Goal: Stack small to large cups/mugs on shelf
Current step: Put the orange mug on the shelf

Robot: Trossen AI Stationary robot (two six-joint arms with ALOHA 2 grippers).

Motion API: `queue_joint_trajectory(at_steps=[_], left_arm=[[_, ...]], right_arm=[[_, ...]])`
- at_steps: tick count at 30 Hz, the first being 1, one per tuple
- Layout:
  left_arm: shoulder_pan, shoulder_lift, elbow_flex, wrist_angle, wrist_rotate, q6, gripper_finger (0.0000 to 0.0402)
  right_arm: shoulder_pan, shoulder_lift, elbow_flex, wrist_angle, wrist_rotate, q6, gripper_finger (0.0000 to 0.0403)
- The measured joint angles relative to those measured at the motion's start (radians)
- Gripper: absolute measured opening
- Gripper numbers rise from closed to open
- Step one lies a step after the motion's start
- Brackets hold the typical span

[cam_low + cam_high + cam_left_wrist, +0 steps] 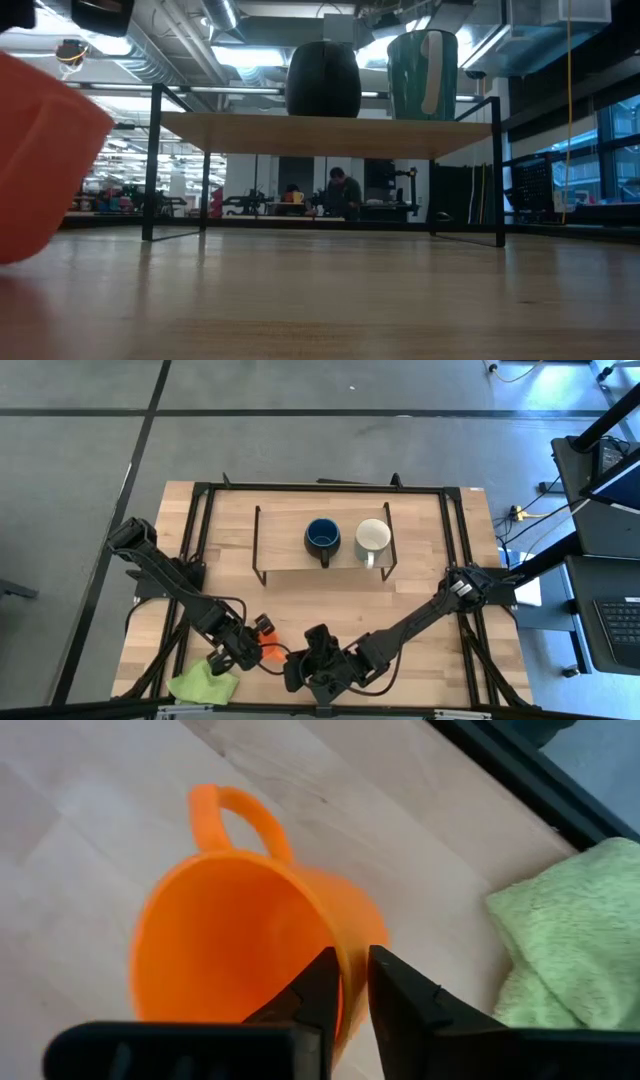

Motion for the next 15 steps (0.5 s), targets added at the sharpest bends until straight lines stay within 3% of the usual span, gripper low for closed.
queue_joint_trajectory(at_steps=[5, 15], left_arm=[[0.000, 0.006, -0.003, 0.011, -0.030, -0.001, 0.0071], [-0.007, 0.016, -0.030, -0.096, -0.084, -0.060, 0.0090]], right_arm=[[0.000, 0.000, 0.000, -0.012, 0.002, 0.000, 0.0057], [-0.002, 0.000, 0.000, -0.105, 0.001, 0.036, 0.0116]])
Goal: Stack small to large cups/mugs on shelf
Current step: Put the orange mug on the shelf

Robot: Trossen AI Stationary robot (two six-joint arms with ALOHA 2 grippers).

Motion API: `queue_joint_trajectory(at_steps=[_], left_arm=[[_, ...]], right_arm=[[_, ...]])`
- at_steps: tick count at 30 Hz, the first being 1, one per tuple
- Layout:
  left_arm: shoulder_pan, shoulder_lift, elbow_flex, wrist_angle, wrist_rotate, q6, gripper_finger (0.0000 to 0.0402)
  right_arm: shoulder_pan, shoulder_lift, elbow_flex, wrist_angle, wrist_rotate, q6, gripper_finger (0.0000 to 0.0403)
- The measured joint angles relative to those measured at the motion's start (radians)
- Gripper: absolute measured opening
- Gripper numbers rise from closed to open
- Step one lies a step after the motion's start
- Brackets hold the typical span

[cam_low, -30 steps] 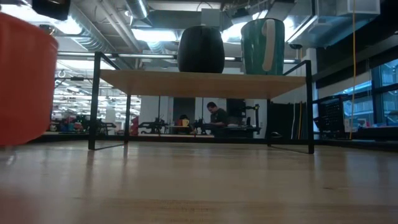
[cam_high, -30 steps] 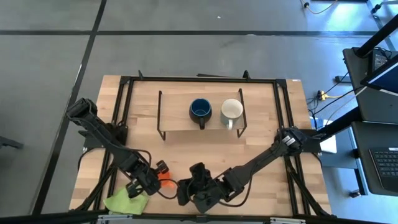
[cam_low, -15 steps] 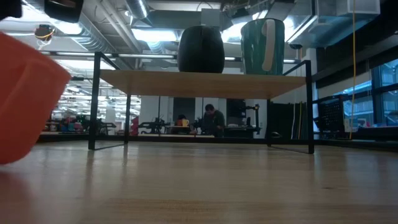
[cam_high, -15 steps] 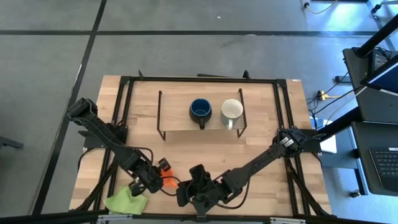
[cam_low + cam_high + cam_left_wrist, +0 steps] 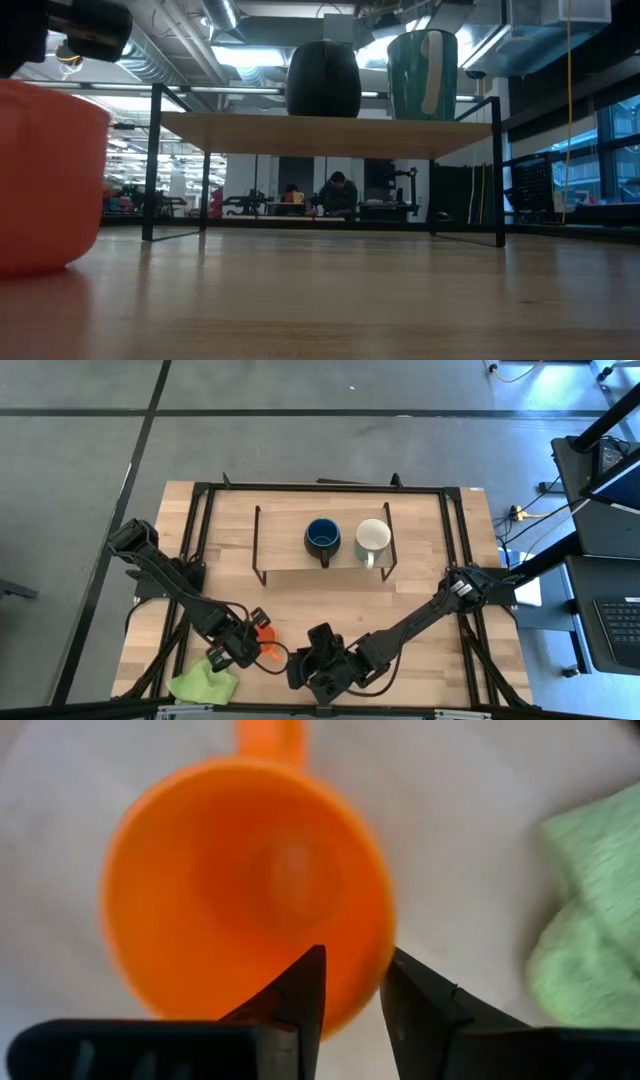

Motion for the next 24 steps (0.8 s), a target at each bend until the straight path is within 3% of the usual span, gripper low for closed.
queue_joint_trajectory(at_steps=[6, 9, 17, 20, 24], left_arm=[[0.001, 0.000, 0.000, -0.019, -0.077, -0.028, 0.0085], [0.001, 0.000, 0.000, -0.018, -0.090, -0.007, 0.0081], [-0.010, 0.000, 0.000, 0.027, -0.079, 0.194, 0.0050], [-0.005, -0.001, 0.000, 0.024, -0.080, 0.206, 0.0039], [-0.004, -0.022, 0.009, -0.018, -0.139, 0.115, 0.0037]], right_arm=[[-0.020, 0.000, 0.000, -0.045, -0.072, 0.027, 0.0113], [-0.035, 0.000, 0.000, -0.041, -0.140, 0.018, 0.0089], [-0.051, 0.000, 0.000, 0.006, -0.138, -0.029, 0.0021], [-0.051, 0.000, 0.000, -0.001, -0.094, -0.032, 0.0023], [-0.054, 0.000, 0.000, -0.010, -0.072, -0.033, 0.0065]])
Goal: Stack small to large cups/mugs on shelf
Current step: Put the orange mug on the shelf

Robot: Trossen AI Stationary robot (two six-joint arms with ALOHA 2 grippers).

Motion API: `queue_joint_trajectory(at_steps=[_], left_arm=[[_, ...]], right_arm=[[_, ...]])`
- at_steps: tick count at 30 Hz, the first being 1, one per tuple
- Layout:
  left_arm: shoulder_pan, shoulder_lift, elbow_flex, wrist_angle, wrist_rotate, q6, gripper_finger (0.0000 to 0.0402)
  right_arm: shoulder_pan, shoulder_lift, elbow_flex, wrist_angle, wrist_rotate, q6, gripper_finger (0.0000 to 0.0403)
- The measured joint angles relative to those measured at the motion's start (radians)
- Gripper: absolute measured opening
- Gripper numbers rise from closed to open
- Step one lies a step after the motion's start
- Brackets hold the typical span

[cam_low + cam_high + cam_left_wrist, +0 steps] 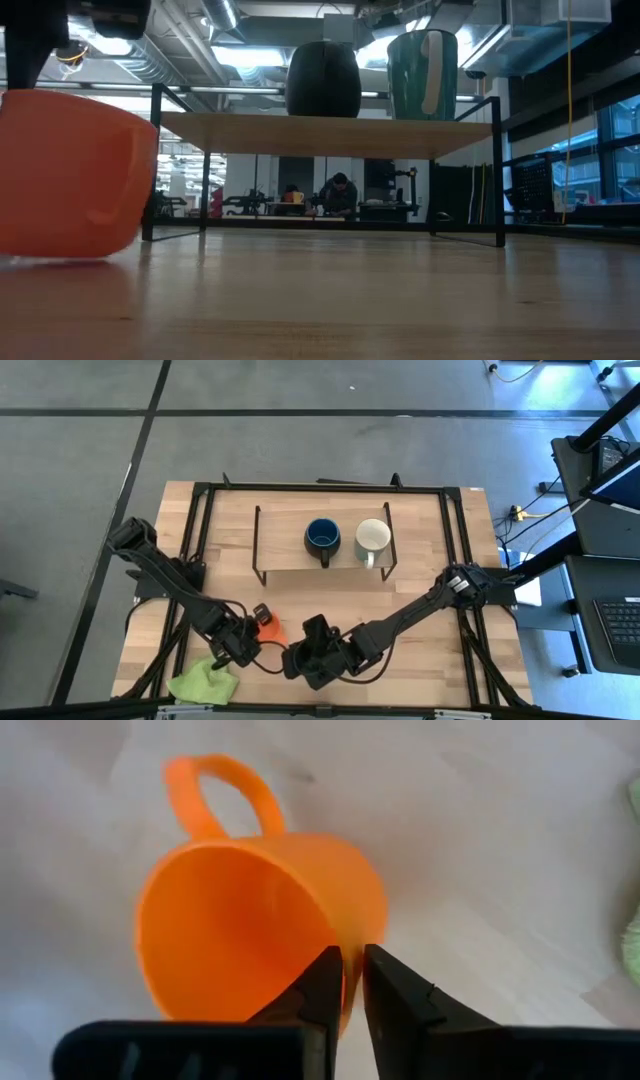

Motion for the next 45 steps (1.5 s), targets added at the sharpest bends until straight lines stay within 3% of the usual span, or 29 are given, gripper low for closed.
queue_joint_trajectory(at_steps=[8, 15, 20, 27, 29, 45], left_arm=[[-0.004, -0.100, 0.024, -0.080, 0.015, -0.189, 0.0064], [-0.004, -0.121, 0.015, -0.144, 0.006, -0.247, 0.0073], [0.007, -0.120, -0.087, -0.152, 0.000, -0.362, 0.0069], [-0.009, -0.152, -0.146, -0.153, -0.052, -0.507, 0.0069], [-0.010, -0.174, -0.139, -0.150, -0.070, -0.528, 0.0069], [0.016, -0.200, -0.139, -0.047, -0.099, -0.581, 0.0069]], right_arm=[[-0.038, 0.000, 0.000, -0.016, -0.038, -0.013, 0.0182], [-0.077, 0.018, -0.001, 0.019, -0.093, -0.053, 0.0218], [-0.096, 0.052, -0.001, 0.029, -0.129, -0.053, 0.0176], [-0.096, 0.073, -0.001, 0.060, -0.162, -0.055, 0.0033], [-0.097, 0.073, -0.001, 0.060, -0.157, -0.059, 0.0009], [-0.109, 0.073, -0.001, -0.004, -0.137, -0.057, 0.0011]])
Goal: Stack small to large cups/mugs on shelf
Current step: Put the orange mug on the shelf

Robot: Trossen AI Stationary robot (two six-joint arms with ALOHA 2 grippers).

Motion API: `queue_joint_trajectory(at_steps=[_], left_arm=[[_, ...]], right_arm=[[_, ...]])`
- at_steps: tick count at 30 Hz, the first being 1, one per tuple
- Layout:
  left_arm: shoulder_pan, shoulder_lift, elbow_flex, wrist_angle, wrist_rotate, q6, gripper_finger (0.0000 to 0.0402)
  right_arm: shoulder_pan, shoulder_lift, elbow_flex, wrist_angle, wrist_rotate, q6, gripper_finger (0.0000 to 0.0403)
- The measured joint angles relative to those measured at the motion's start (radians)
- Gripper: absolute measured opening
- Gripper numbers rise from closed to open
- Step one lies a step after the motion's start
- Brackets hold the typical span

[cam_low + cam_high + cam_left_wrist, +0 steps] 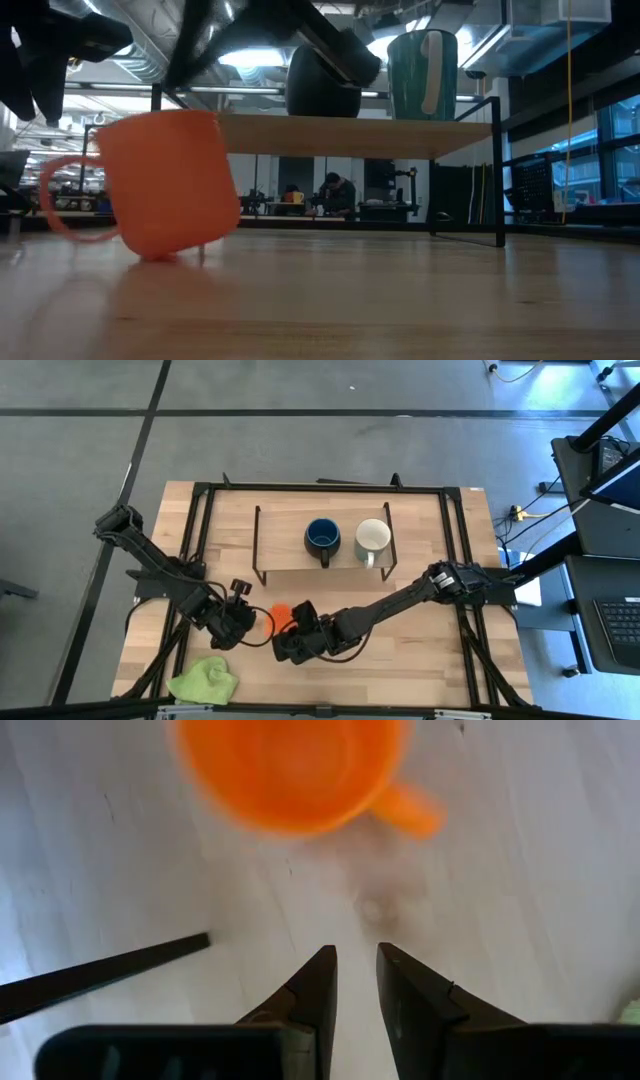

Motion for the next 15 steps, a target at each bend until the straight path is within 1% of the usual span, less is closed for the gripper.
queue_joint_trajectory(at_steps=[3, 10, 15], left_arm=[[0.000, 0.000, 0.000, 0.003, 0.000, -0.006, 0.0069], [0.000, 0.000, -0.001, 0.004, -0.001, -0.006, 0.0069], [0.000, 0.000, -0.043, 0.028, -0.001, -0.008, 0.0069]], right_arm=[[-0.003, 0.000, 0.000, -0.036, 0.000, 0.001, 0.0011], [-0.003, 0.000, 0.000, -0.038, 0.008, 0.001, 0.0012], [-0.002, 0.000, 0.000, -0.038, 0.009, 0.001, 0.0012]])
